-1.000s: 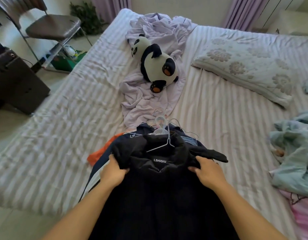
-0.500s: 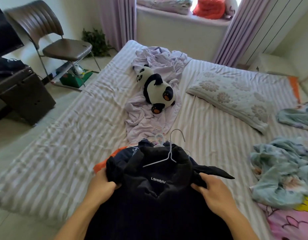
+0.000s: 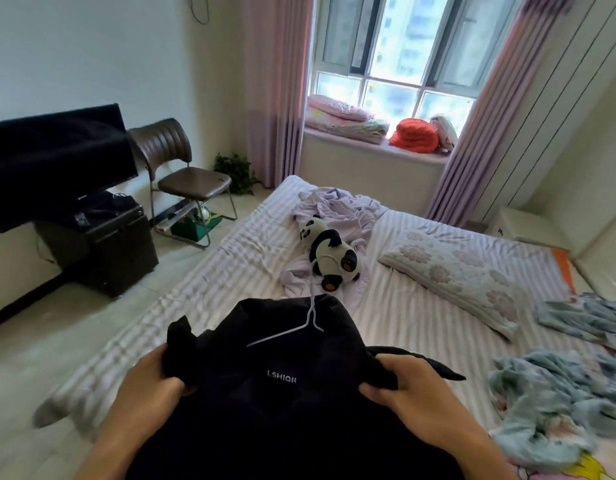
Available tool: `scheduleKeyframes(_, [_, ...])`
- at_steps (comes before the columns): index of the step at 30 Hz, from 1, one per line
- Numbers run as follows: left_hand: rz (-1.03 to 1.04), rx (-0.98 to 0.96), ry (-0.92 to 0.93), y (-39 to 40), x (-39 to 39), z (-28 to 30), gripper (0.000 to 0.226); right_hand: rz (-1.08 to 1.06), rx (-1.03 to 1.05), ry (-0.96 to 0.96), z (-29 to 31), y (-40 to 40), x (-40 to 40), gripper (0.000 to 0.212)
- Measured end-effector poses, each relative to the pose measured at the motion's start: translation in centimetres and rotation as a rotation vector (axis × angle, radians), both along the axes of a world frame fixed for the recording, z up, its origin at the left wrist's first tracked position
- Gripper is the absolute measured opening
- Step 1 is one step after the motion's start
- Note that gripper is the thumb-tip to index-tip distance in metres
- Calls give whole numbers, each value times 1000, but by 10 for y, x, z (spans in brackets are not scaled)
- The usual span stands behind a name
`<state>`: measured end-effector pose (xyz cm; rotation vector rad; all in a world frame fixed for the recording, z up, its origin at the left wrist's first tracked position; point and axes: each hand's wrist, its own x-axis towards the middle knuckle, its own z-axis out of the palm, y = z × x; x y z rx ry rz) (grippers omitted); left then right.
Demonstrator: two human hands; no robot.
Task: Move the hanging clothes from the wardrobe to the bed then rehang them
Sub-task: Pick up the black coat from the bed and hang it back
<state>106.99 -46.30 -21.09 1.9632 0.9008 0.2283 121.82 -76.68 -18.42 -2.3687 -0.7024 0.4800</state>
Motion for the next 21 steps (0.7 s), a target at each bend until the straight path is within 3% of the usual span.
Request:
scheduleKeyframes(5, [243, 135, -161, -26, -91, 60, 27, 167, 136, -103, 52, 13, -35, 14])
scheduleKeyframes(8, [400, 167, -227, -48, -153, 86, 35, 260, 218, -181, 74, 25, -64, 19])
scheduleKeyframes(13, [619, 237, -232, -83, -261, 118, 41, 403, 361, -274, 102, 59, -118, 29])
scheduleKeyframes(17, [800, 300, -243, -115, -356, 136, 45, 613, 454, -235, 121, 96, -176, 30])
scheduleKeyframes(21, [961, 347, -248, -147, -443, 149, 29, 781, 537, -152, 136, 129, -249, 32])
